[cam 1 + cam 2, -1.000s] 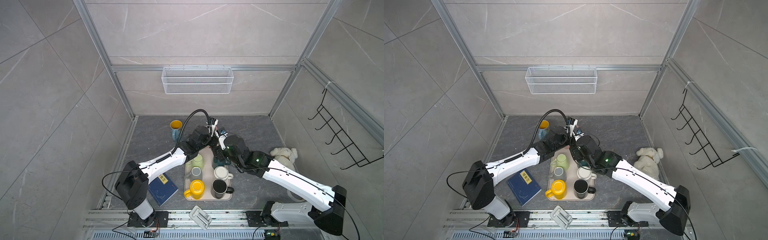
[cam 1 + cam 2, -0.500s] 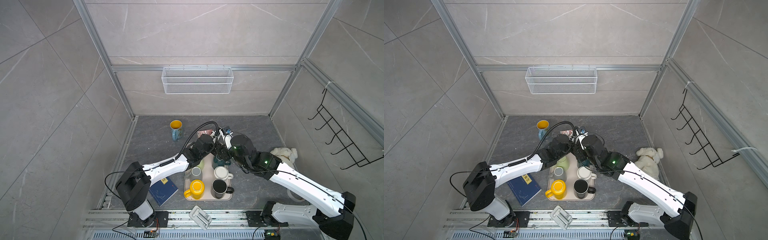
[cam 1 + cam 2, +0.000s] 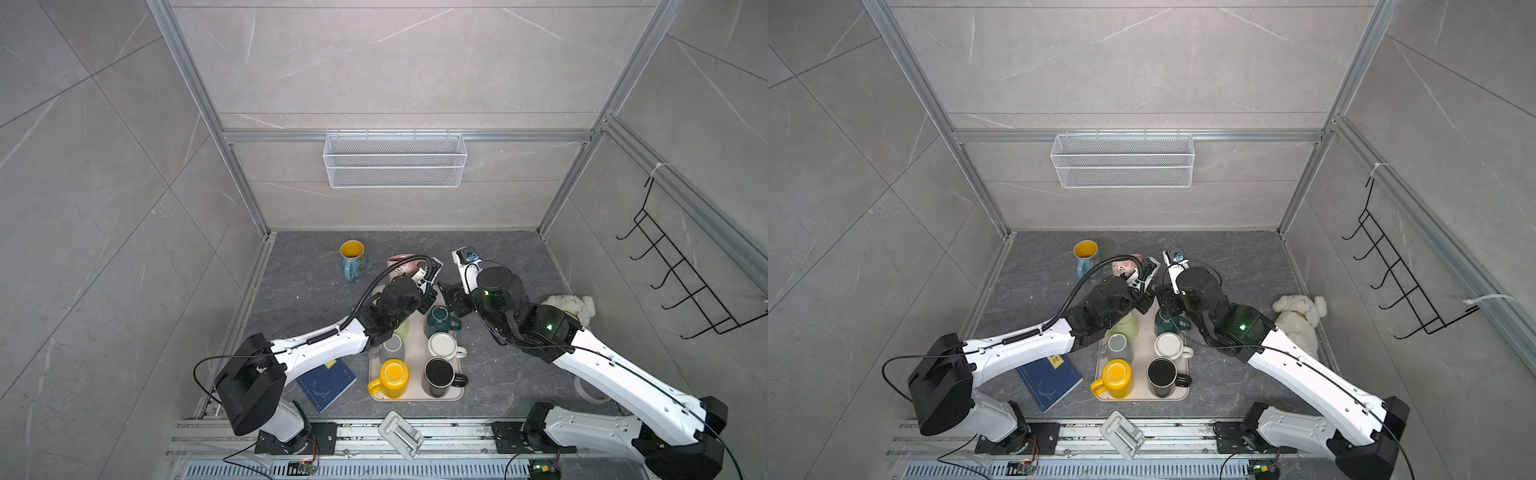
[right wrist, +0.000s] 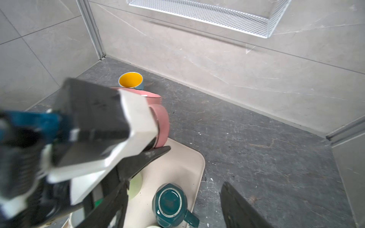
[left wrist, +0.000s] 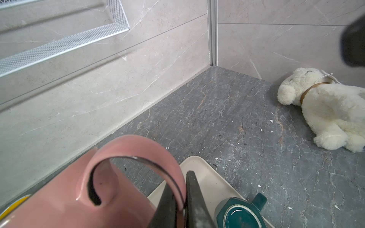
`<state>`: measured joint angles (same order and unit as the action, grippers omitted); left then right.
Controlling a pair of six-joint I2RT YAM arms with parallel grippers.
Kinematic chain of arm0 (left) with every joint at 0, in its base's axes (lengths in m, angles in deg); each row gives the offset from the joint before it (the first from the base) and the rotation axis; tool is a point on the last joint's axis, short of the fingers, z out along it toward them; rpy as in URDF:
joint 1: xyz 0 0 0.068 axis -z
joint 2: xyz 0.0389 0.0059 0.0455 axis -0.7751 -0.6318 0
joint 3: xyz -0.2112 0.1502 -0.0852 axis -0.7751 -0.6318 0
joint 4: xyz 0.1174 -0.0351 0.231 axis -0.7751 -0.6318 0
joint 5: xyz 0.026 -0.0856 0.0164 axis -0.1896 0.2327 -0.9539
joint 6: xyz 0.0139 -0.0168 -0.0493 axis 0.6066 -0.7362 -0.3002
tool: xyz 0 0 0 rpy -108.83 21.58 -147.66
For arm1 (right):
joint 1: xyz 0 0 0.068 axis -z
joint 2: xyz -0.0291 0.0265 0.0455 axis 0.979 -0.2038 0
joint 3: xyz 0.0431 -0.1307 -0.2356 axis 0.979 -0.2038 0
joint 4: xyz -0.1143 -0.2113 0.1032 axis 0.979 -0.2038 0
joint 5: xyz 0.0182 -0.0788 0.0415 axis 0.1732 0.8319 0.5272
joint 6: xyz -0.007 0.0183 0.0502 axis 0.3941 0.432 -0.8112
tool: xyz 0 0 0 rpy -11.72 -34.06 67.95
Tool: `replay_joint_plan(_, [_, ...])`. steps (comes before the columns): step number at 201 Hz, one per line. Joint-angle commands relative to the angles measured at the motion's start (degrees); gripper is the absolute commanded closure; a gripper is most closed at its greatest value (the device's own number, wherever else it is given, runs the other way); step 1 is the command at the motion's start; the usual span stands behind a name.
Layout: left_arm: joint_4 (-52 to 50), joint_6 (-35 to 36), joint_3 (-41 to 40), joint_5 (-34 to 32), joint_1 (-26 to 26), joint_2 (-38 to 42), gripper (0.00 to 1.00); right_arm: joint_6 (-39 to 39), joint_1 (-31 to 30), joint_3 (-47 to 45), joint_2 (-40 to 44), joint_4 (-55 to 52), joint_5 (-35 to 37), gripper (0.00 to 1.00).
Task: Turn the mug right side up
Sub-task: Place the mug at the top-center of the table.
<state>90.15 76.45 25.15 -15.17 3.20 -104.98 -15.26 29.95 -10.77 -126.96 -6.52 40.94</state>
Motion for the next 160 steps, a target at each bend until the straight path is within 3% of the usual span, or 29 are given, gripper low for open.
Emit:
replay_joint_plan(1, [9.6,3.91,0.61,-1.29,0.25,5.21,1.0,0.99,0.13,1.46,0.64,-0.15,2.61,0.25])
replay_joint_plan(53, [12.16,6.95,-3.23,7.27,0.38,7.18,1.0,2.34,2.12,3.32,-0.82,0.47,-1.51,0.25])
replay_joint_plan(103, [18.13,13.83,-7.18,9.7,1.29,7.57,1.0,2.62,5.95,9.4,-3.53,-2.91,-15.99,0.2])
replay_joint_plan(143, [28.92,21.8,-12.31,11.42,2.73,7.19,1.0,2.58,7.4,15.42,-8.15,-8.87,-24.23,0.18])
replay_joint_plan(160, [29.0,23.92,-12.55,11.0,3.26,6.96,1.0,2.57,7.93,16.68,-9.28,-9.9,-27.05,0.18])
